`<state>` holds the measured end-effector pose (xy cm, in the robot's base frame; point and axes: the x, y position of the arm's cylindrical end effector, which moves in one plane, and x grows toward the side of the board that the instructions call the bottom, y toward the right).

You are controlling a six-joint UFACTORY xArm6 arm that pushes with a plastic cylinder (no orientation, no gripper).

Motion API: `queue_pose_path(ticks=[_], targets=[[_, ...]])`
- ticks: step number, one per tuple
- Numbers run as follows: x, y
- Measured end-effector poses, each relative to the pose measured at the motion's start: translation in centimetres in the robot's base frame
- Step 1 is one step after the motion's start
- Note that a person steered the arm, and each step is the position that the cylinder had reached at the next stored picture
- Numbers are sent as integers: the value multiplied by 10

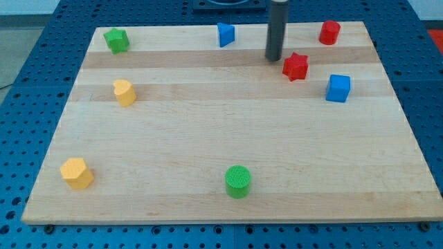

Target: Move the red star to the center of the board

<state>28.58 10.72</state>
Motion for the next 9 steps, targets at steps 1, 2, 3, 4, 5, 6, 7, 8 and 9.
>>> queue_pose_path(ticks=[1, 2, 3, 4, 5, 6, 7, 8, 9], targets=[[2, 62], [20, 91], [45, 58], [77, 12], [85, 2], [60, 41], [26, 50], [31, -8], [107, -61]])
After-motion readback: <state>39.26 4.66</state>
